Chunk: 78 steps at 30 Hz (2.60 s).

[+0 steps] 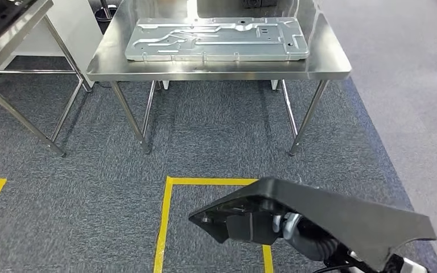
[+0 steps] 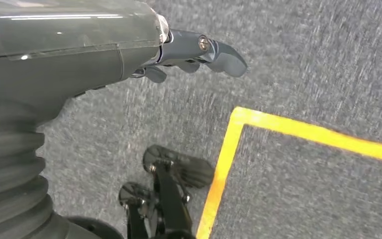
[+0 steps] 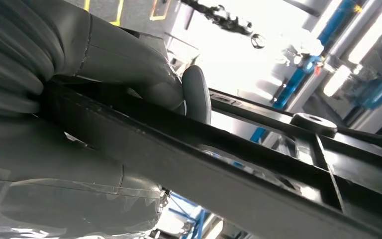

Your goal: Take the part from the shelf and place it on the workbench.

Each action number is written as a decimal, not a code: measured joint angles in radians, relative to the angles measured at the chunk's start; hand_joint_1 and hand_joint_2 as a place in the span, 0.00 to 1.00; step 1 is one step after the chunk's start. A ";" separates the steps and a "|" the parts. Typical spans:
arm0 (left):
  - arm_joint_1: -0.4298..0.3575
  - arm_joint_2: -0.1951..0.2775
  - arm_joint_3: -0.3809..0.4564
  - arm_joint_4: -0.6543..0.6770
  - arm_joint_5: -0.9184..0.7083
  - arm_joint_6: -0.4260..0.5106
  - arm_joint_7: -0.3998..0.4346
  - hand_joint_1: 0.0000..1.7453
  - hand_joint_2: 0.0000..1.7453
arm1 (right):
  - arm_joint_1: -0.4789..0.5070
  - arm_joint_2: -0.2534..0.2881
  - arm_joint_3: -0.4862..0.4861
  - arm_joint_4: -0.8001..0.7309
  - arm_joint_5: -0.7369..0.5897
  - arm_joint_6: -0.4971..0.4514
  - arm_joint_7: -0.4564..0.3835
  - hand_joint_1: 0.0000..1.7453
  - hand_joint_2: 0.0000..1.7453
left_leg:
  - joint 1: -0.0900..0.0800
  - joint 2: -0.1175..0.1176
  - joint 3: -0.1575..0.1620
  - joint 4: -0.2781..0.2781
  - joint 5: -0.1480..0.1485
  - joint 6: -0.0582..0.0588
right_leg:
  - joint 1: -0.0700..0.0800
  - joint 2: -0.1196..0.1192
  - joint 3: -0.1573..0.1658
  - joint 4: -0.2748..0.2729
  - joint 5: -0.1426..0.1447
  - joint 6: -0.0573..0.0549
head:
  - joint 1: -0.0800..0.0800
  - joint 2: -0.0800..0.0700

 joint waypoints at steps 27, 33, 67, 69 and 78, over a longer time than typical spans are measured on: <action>0.004 -0.009 0.002 0.000 0.005 -0.004 -0.012 0.00 1.00 | 0.043 -0.040 -0.052 0.004 -0.020 0.022 0.000 1.00 1.00 | 0.017 0.001 0.000 0.109 -0.062 -0.025 | -0.004 -0.018 0.003 -0.014 0.015 -0.006 | 0.000 0.000; 0.006 -0.006 0.006 0.000 0.009 -0.005 -0.014 0.00 1.00 | 0.053 -0.049 -0.067 0.002 -0.028 0.033 0.000 1.00 1.00 | 0.001 0.001 0.059 -0.036 -0.011 0.010 | -0.006 -0.016 0.028 0.000 0.005 0.027 | 0.004 0.000; 0.014 -0.025 0.041 0.000 0.019 0.012 -0.018 0.00 1.00 | 0.243 0.008 -0.075 -0.111 0.088 -0.041 -0.002 1.00 1.00 | 0.007 -0.002 0.113 -0.045 -0.035 0.020 | -0.015 -0.021 -0.026 0.159 -0.058 0.045 | 0.005 0.000; 0.014 -0.025 0.041 0.000 0.016 0.011 -0.018 0.00 1.00 | 0.256 0.009 -0.067 -0.116 0.093 -0.058 -0.002 1.00 1.00 | 0.008 -0.004 0.127 -0.045 -0.052 0.019 | -0.017 -0.022 -0.116 0.255 -0.105 0.054 | 0.006 0.000; 0.011 -0.026 0.040 0.000 0.008 0.008 -0.018 0.00 1.00 | 0.306 0.010 -0.037 -0.155 0.096 -0.109 0.000 1.00 1.00 | 0.007 -0.003 0.227 -0.040 -0.132 -0.025 | -0.012 -0.025 -0.113 0.013 0.087 0.017 | 0.003 0.000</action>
